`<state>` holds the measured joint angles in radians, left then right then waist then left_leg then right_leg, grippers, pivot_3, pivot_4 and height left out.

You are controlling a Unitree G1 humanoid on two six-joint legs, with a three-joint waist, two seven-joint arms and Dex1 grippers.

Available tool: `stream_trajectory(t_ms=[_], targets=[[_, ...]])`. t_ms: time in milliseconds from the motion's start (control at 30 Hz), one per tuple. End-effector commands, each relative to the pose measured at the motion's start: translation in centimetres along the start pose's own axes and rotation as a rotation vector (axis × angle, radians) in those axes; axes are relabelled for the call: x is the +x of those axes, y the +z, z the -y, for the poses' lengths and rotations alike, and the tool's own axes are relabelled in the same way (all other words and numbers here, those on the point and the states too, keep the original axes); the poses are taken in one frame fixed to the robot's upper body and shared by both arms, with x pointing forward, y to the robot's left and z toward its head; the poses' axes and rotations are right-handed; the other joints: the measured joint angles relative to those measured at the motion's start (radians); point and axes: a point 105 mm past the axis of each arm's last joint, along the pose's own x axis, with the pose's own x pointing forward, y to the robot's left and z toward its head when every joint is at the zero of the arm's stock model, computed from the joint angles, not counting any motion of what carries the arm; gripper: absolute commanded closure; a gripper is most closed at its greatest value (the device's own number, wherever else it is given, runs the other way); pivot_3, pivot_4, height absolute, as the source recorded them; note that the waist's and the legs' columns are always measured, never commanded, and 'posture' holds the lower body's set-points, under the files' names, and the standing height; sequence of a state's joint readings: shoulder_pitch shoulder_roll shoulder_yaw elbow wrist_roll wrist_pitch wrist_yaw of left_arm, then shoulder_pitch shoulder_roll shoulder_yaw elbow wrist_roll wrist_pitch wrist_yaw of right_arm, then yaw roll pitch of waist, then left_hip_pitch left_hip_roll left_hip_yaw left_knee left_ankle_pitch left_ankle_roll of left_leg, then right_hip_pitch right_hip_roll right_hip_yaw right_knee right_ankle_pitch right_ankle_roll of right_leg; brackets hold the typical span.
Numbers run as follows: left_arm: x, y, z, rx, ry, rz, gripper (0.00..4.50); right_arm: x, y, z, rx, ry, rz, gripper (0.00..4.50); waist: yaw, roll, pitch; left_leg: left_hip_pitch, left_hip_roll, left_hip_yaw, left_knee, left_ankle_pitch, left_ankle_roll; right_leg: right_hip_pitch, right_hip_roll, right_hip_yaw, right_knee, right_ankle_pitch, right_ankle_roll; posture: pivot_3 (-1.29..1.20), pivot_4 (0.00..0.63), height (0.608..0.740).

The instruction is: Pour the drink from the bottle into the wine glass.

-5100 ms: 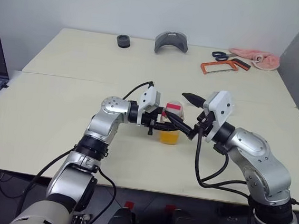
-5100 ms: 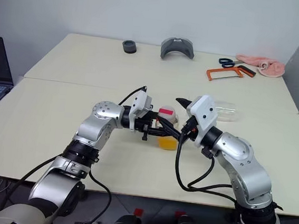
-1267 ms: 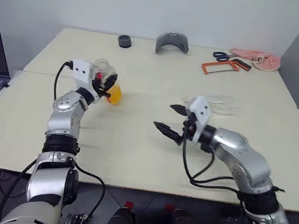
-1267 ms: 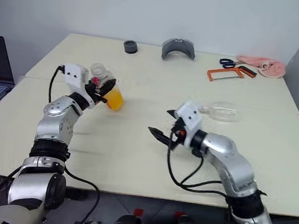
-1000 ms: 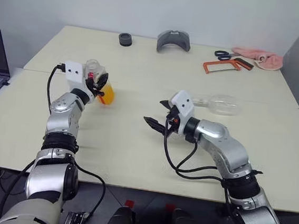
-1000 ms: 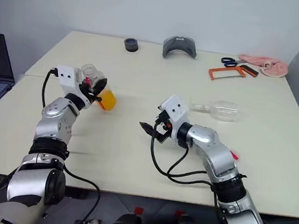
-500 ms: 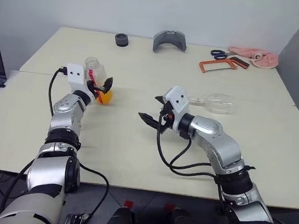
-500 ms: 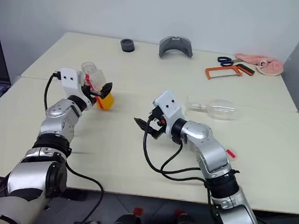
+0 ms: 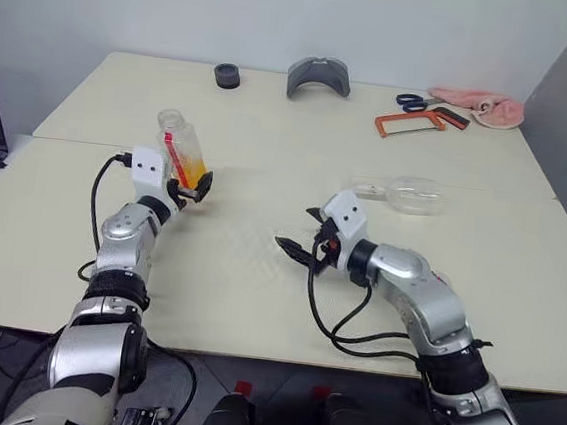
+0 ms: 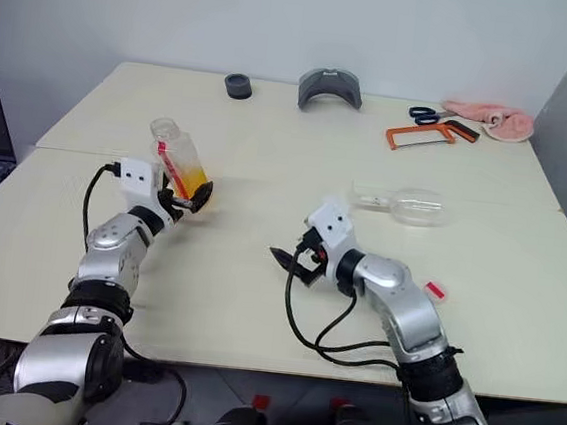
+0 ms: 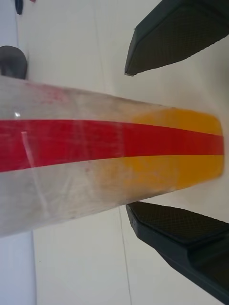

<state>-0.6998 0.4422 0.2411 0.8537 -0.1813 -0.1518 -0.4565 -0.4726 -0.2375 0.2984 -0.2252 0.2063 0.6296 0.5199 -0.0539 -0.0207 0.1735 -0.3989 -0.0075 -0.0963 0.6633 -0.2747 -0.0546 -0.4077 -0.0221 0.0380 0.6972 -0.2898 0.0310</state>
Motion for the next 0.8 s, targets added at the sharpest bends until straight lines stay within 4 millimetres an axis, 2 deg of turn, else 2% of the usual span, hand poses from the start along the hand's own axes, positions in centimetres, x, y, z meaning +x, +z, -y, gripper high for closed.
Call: stream_trajectory(t_ms=[33,133,300,400,600,800], targets=[[-0.6,1.0,-0.5,0.02,0.025,0.048,0.02,-0.8,0.6,-0.5,-0.031,-0.01,0.03,0.0,0.0,0.0,0.0,0.0,0.0,0.0,0.0,0.0,0.0,0.0,0.0,0.0,0.0,0.0,0.0,0.0,0.15,0.74],[-1.6,0.4,-0.5,0.023,0.016,0.032,0.02,-1.7,-0.4,-0.3,-0.001,-0.04,0.009,0.0,0.0,0.0,0.0,0.0,0.0,0.0,0.0,0.0,0.0,0.0,0.0,0.0,0.0,0.0,0.0,0.0,0.15,0.74],[-4.5,-1.2,0.8,0.042,-0.089,-0.016,0.02,-3.5,-1.9,0.7,0.239,-0.151,0.018,0.0,0.0,0.0,0.0,0.0,0.001,0.0,-0.001,-0.002,0.003,0.0,0.0,0.001,0.0,0.0,0.0,0.0,0.15,0.74],[-6.3,-1.5,3.0,0.041,-0.231,-0.036,0.02,-3.9,-2.6,3.2,0.441,-0.336,0.052,0.0,0.0,0.0,0.0,0.001,0.002,0.0,-0.001,-0.002,0.003,0.0,0.0,0.002,0.0,0.0,0.0,0.0,0.15,0.74],[-8.6,-0.5,7.9,0.038,-0.545,-0.067,0.02,-2.7,-1.9,7.0,0.922,-0.517,0.233,0.0,0.002,0.001,0.0,0.002,0.002,0.0,-0.001,-0.001,0.002,0.001,0.0,0.002,0.001,0.0,0.0,0.0,0.15,0.74],[-8.7,0.7,9.4,0.057,-0.68,-0.084,0.02,-0.7,-1.9,10.1,1.176,-0.59,0.325,0.0,0.002,0.001,0.0,0.003,0.001,0.004,-0.001,-0.001,0.002,0.002,0.001,0.003,0.001,0.0,0.0,0.0,0.15,0.74]])
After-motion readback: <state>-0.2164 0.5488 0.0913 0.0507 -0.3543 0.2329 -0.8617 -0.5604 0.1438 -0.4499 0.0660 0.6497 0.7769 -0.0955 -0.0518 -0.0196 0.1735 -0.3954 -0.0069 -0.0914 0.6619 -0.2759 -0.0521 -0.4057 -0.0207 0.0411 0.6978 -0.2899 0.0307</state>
